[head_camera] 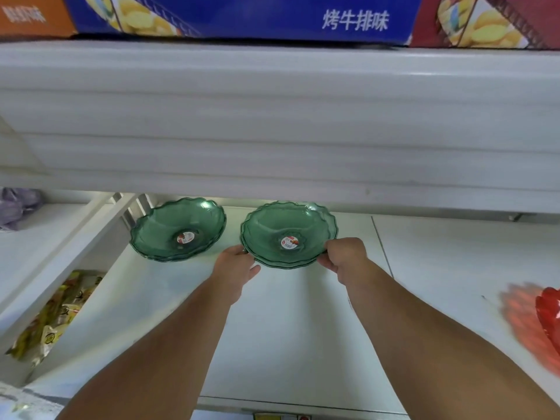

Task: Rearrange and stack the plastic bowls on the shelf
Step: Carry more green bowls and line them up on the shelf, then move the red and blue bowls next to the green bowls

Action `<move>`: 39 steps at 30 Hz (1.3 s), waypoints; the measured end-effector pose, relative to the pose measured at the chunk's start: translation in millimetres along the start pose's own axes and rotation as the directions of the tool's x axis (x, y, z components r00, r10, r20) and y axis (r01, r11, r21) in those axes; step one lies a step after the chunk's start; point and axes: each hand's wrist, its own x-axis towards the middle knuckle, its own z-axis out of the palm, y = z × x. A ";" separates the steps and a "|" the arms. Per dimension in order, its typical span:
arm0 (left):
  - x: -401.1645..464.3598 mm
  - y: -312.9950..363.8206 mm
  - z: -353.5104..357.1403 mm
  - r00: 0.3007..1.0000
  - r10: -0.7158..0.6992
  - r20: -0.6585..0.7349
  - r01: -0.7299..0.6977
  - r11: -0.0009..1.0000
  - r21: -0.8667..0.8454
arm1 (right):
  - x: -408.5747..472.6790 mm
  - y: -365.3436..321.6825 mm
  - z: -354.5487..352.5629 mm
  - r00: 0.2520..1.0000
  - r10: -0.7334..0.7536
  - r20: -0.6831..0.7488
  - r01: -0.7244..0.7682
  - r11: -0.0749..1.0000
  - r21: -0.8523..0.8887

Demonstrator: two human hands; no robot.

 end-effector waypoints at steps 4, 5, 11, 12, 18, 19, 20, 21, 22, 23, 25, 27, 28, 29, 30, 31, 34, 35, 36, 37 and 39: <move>-0.5 -0.2 -1.5 0.999 -0.012 0.049 0.012 1.000 -0.018 | 2.8 3.4 4.4 1.000 -0.010 -0.001 0.010 0.999 -0.034; -1.2 -0.2 -2.0 0.999 -0.004 0.052 0.005 1.000 -0.021 | 3.2 3.7 5.3 1.000 -0.013 -0.008 0.013 0.999 -0.038; -3.4 0.4 -2.3 0.998 -0.002 0.056 0.003 1.000 -0.016 | 9.7 9.2 8.5 0.992 -0.114 -0.050 0.100 0.969 -0.225; -3.4 1.2 -2.2 0.999 -0.007 0.053 0.007 1.000 -0.010 | 12.1 10.2 8.5 0.990 -0.133 -0.050 0.115 0.955 -0.274; -3.9 1.2 -2.0 0.999 0.001 0.047 -0.001 1.000 0.010 | 9.8 13.9 4.7 0.978 -0.197 -0.066 0.142 0.863 -0.485; -4.0 1.8 -1.8 0.999 0.000 0.052 -0.001 1.000 0.007 | 9.9 14.8 4.6 0.980 -0.192 -0.061 0.135 0.852 -0.506; -4.6 1.9 -2.1 0.998 -0.002 0.056 0.001 1.000 0.015 | 9.8 15.6 4.5 0.980 -0.188 -0.058 0.131 0.844 -0.520; -7.4 2.8 -1.7 0.998 0.001 0.070 -0.002 1.000 0.021 | 8.7 16.2 3.8 0.980 -0.191 -0.050 0.133 0.828 -0.545; -10.0 3.5 -1.6 0.997 0.009 0.079 -0.013 0.999 0.047 | 6.2 15.8 2.7 0.980 -0.196 -0.045 0.133 0.802 -0.582; -11.9 3.5 -1.5 0.996 0.024 0.088 -0.029 0.998 0.054 | 4.2 15.4 1.5 0.977 -0.211 -0.037 0.144 0.772 -0.619; -16.7 4.3 -1.5 0.996 0.052 0.078 -0.060 0.992 0.108 | 2.9 15.5 -1.4 0.975 -0.221 -0.002 0.160 0.714 -0.681; -23.6 7.8 0.1 0.996 0.072 0.054 -0.082 0.969 0.235 | -1.8 14.0 -4.2 0.977 -0.199 0.075 0.186 0.632 -0.752; -25.3 8.7 0.7 0.996 0.088 0.033 -0.094 0.940 0.328 | -4.7 12.7 -5.3 0.977 -0.185 0.110 0.200 0.594 -0.779; -26.6 9.6 0.7 0.993 0.120 0.017 -0.115 0.888 0.445 | -3.3 12.2 -4.9 0.974 -0.174 0.144 0.217 0.546 -0.809; -33.2 11.6 3.0 0.986 0.166 -0.003 -0.137 0.826 0.546 | -8.0 9.9 -9.6 0.972 -0.168 0.163 0.227 0.512 -0.828; -42.6 14.1 6.4 0.976 0.219 -0.002 -0.171 0.768 0.617 | -11.1 8.4 -15.0 0.973 -0.160 0.168 0.227 0.502 -0.834; -54.7 16.7 11.3 0.945 0.314 0.092 -0.263 0.563 0.784 | -18.3 7.5 -25.2 0.961 -0.171 0.215 0.271 0.452 -0.850; -57.8 17.1 14.5 0.941 0.310 0.135 -0.272 0.458 0.846 | -24.2 6.8 -30.8 0.954 -0.193 0.227 0.290 0.418 -0.861; -62.6 18.2 20.2 0.931 0.308 0.195 -0.298 0.333 0.895 | -29.1 6.9 -37.2 0.940 -0.234 0.248 0.321 0.359 -0.876; -67.4 19.5 27.2 0.922 0.298 0.247 -0.319 0.223 0.921 | -34.5 7.9 -43.9 0.919 -0.283 0.276 0.356 0.291 -0.888; -76.2 21.5 42.5 0.896 0.285 0.341 -0.365 0.036 0.930 | -41.7 9.8 -57.1 0.870 -0.356 0.342 0.407 0.124 -0.905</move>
